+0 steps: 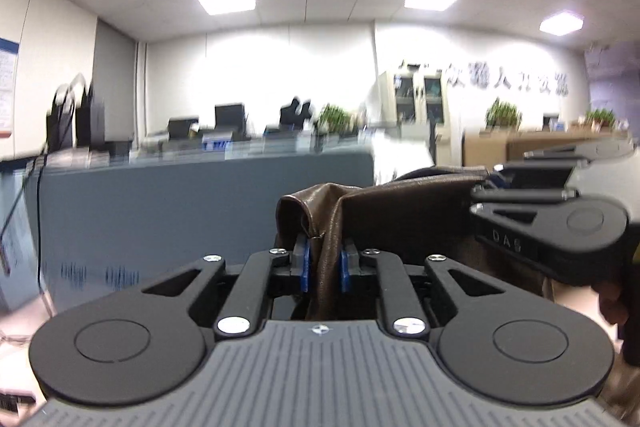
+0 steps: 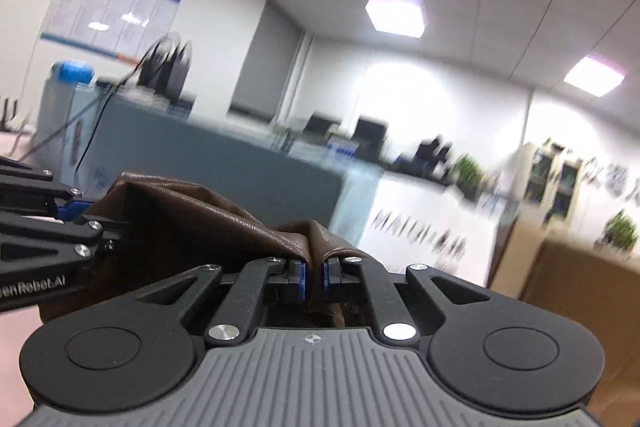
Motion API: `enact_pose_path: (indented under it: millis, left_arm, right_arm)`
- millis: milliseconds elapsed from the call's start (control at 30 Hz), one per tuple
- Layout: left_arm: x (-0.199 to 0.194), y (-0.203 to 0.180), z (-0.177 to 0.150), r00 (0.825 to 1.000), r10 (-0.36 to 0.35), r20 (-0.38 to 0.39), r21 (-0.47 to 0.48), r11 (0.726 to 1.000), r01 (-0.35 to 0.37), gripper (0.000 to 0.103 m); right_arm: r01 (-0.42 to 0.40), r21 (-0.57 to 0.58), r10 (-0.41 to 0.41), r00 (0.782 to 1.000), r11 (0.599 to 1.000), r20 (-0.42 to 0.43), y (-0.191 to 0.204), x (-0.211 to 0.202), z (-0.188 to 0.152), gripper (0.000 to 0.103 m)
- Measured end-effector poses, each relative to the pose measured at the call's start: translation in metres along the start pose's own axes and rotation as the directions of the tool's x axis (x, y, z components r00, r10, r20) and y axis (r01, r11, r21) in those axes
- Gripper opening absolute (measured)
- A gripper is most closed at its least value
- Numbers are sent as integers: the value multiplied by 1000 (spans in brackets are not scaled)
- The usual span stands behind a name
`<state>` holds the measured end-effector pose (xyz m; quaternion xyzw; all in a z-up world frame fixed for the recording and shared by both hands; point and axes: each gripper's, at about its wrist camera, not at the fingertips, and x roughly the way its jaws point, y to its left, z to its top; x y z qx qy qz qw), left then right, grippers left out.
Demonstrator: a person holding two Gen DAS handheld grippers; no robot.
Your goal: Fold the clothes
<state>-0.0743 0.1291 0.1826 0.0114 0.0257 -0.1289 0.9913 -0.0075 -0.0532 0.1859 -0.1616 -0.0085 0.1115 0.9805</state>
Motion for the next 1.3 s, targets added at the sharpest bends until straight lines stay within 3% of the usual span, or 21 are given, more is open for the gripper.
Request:
enact_pose_path:
  millis: [133,233,300,433,567,633,767,833,867,933,967,1033,1100,1133,1233,1300]
  left_arm:
    - [-20,7,62,991,-53,122,-74,995,62,12]
    - [-42,-5,104,972,-44,231,-48,997,57,12]
    - [-56,-12,116,967,-61,249,-38,997,72,12]
    - [-88,-20,98,976,-137,171,32,991,134,13]
    - [-113,-20,33,979,-201,-33,22,979,202,13]
    - [-122,-18,4,972,-205,-112,23,978,209,13]
    - [-140,-14,-53,941,-209,-266,22,975,223,13]
    - [-149,-12,-82,916,-209,-341,21,973,230,16]
    - [-151,-10,-89,906,-207,-368,19,973,230,17]
    - [-154,2,-95,887,-188,-421,9,977,211,36]
    - [-155,6,-95,886,-177,-428,5,980,198,42]
    - [-155,9,-89,896,-140,-421,35,985,171,66]
    - [-156,6,-80,910,-103,-403,81,986,147,78]
    - [-160,-3,-76,918,-89,-387,118,982,146,79]
    - [-171,-29,-61,949,-47,-313,310,939,149,80]
    - [-187,-41,-49,966,-37,-254,407,902,142,81]
  right_arm:
    - [65,-4,-64,988,998,144,-18,-26,47,7]
    - [125,13,-123,947,992,296,-30,-58,86,7]
    - [117,34,-121,932,993,342,-38,-77,97,7]
    - [-21,72,-3,949,997,315,-60,-119,83,7]
    - [-195,106,177,971,975,158,-56,-147,16,7]
    - [-271,136,265,962,953,63,-47,-154,-23,7]
    - [-412,211,425,905,886,-18,-32,-174,-81,7]
    - [-510,299,549,834,806,-57,-17,-176,-99,7]
    - [-570,351,629,774,743,-75,-8,-177,-110,7]
    - [-623,377,697,710,686,-96,6,-183,-120,8]
    - [-648,372,723,684,665,-100,13,-191,-121,8]
    - [-689,357,759,644,631,-97,22,-200,-121,9]
    - [-717,372,794,599,590,-104,28,-200,-123,11]
    - [-729,379,810,576,570,-108,31,-199,-124,11]
    - [-739,366,817,562,565,-127,41,-199,-130,11]
    - [-738,364,814,569,568,-117,38,-200,-130,12]
